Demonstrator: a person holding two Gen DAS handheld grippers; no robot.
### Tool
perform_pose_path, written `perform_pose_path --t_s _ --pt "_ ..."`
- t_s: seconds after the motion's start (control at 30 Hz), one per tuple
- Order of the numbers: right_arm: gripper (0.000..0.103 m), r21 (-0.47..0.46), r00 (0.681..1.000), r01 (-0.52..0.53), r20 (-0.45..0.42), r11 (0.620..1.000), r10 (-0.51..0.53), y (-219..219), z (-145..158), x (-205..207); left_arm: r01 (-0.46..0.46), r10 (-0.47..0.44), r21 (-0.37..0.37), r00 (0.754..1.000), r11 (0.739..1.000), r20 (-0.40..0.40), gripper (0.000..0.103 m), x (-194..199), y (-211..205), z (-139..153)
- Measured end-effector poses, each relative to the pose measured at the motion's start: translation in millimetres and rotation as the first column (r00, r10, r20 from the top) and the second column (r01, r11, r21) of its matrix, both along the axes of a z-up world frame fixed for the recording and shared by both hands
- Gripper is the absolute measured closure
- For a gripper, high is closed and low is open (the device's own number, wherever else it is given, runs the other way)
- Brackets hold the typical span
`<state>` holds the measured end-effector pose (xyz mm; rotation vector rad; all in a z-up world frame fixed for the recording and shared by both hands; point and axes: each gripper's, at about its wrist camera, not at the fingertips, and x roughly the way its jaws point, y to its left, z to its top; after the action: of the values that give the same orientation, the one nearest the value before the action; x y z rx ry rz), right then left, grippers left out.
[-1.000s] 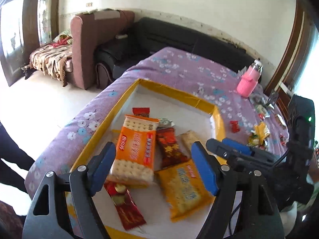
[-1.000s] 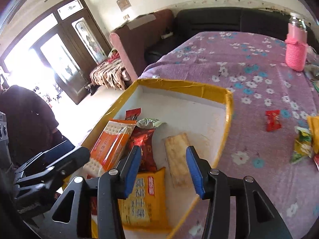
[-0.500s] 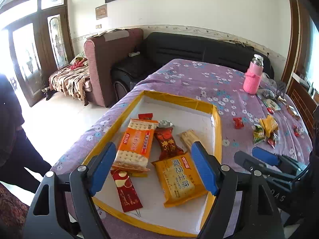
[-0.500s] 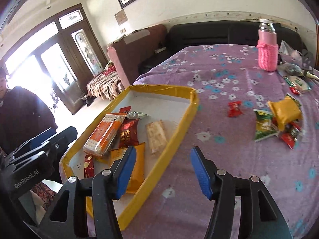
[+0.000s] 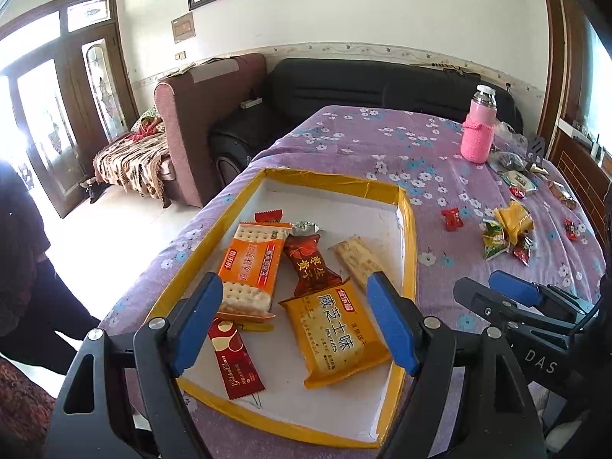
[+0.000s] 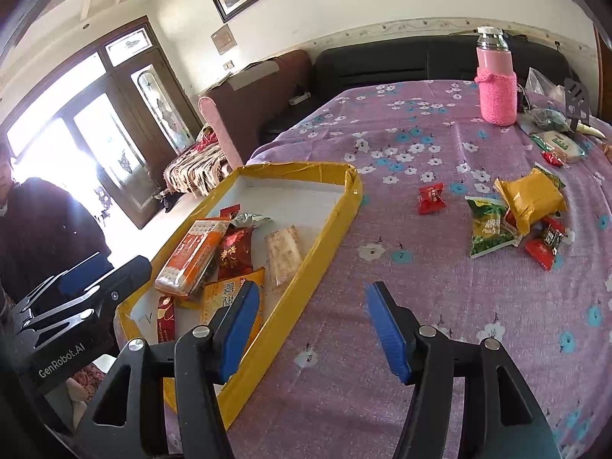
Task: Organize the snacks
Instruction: 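Move both open tools back toward the loose snacks on the table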
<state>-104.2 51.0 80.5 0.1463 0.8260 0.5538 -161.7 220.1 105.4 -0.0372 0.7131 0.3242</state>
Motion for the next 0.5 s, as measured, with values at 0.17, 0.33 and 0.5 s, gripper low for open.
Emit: perform_pose_path --t_s 0.17,0.33,0.5 --pt "0.042 0.001 1.0 0.008 -0.009 1.0 -0.008 -2.9 -3.9 3.6 0.005 -0.005 0.002 1.0 1.0 -0.013 0.025 3.0 -1.7 -2.9" --pt "0.042 0.0 1.0 0.014 -0.022 1.0 -0.014 -5.4 -8.3 6.4 0.009 -0.009 0.005 1.0 1.0 -0.021 0.025 4.9 -4.7 -5.7" --pt "0.042 -0.001 0.999 0.023 -0.031 1.0 -0.023 -10.1 -12.3 9.0 0.014 -0.014 0.006 0.999 1.0 -0.031 0.025 8.1 -7.5 -8.6"
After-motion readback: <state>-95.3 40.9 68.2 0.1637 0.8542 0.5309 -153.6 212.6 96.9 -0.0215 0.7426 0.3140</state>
